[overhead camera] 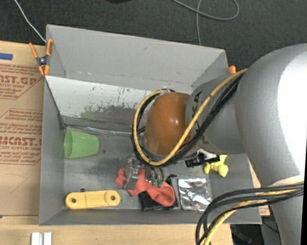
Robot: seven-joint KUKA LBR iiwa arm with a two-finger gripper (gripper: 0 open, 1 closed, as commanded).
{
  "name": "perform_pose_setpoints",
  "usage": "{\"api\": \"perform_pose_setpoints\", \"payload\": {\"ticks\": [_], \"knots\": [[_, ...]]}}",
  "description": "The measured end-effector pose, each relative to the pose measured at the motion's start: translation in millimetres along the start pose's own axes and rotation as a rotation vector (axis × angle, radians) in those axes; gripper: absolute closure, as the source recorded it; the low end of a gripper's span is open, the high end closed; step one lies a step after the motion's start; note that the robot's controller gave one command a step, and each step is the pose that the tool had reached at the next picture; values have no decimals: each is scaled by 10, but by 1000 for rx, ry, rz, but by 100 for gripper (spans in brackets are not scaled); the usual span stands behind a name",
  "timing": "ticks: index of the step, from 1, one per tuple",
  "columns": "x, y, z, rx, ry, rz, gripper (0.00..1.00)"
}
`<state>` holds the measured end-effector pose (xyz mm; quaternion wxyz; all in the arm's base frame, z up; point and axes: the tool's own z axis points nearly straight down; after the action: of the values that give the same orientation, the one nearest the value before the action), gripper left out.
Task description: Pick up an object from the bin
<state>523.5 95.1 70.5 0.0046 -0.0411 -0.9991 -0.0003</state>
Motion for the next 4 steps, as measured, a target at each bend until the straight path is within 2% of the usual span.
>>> {"api": "perform_pose_setpoints", "payload": {"ticks": [1,2,3,4], "knots": [[0,0,0,0,0,0,100],[-120,-19,-807,0,3,16,100],[-177,-284,-378,-3,-5,48,100],[-292,-278,-976,-1,5,63,100]]}}
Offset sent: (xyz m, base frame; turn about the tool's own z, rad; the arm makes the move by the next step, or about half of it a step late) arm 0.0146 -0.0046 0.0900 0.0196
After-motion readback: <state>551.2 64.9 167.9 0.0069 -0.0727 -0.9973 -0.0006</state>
